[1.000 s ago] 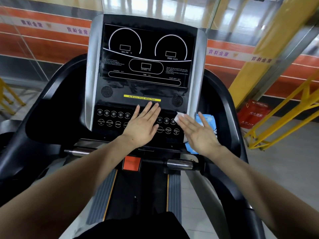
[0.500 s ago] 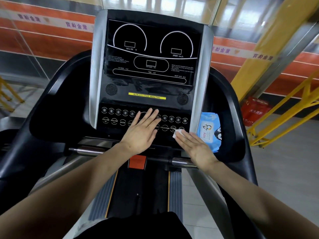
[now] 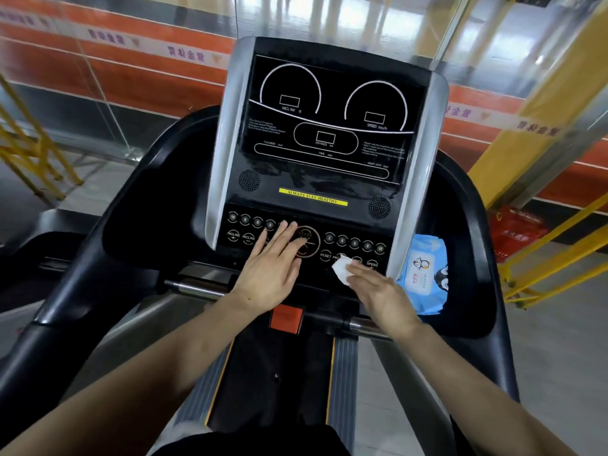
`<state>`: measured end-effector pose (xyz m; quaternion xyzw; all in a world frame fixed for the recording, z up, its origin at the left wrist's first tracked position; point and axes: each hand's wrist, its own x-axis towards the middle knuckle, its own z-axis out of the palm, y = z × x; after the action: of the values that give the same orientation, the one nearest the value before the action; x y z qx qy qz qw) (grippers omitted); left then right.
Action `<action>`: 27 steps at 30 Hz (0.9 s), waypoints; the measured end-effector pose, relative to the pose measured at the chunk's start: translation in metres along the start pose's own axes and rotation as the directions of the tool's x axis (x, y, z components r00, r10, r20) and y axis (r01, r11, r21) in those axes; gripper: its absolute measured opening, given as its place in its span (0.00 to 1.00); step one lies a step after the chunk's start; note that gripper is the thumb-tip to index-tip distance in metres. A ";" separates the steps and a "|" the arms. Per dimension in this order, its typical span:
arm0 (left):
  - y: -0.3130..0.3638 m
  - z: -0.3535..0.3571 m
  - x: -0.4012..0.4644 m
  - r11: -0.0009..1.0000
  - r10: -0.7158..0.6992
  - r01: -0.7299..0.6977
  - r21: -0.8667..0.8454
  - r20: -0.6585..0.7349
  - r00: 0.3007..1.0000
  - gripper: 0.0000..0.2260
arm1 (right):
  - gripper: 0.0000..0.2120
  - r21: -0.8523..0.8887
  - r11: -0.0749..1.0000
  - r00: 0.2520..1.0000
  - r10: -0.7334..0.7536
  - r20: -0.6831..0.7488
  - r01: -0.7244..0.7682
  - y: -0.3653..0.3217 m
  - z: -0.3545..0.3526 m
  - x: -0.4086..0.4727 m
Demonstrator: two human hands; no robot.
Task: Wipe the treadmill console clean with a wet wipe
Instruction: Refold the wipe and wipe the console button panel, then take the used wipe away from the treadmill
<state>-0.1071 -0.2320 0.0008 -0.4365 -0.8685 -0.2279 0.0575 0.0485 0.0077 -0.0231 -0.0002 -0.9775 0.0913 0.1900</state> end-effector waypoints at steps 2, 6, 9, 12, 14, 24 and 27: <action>0.002 -0.002 -0.005 0.999 -0.034 0.034 -0.015 -0.001 0.999 0.21 | 0.11 0.099 0.994 0.996 0.045 -0.075 -0.038 -0.013 0.000 0.004; 0.002 -0.005 -0.020 0.995 -0.100 0.100 -0.014 0.011 0.995 0.24 | 0.10 0.381 0.890 0.963 0.271 0.000 -0.251 -0.045 -0.007 0.018; -0.003 -0.014 -0.036 0.980 -0.197 0.197 -0.033 -0.011 0.980 0.24 | 0.07 0.545 0.785 0.943 0.330 0.035 -0.295 -0.072 -0.007 0.030; -0.009 -0.030 -0.057 0.958 -0.288 0.286 -0.032 -0.069 0.955 0.23 | 0.05 0.671 0.674 0.936 0.342 0.086 -0.308 -0.103 -0.004 0.045; -0.013 -0.045 -0.074 0.945 -0.327 0.328 -0.010 -0.094 0.940 0.24 | 0.05 0.719 0.629 0.944 0.309 0.117 -0.295 -0.125 0.000 0.054; -0.047 -0.120 -0.200 0.776 -0.568 0.605 0.179 -0.219 0.793 0.27 | 0.06 0.840 0.525 0.987 0.011 0.159 -0.141 -0.261 0.030 0.076; -0.053 -0.139 -0.255 0.704 -0.642 0.691 0.168 -0.266 0.719 0.27 | 0.06 0.861 0.499 0.983 -0.090 0.160 -0.094 -0.312 0.033 0.071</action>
<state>-0.0067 -0.5079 0.0302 -0.0567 -0.9796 -0.1595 0.1080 -0.0193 -0.3023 0.0290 0.1022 -0.8133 0.5680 0.0735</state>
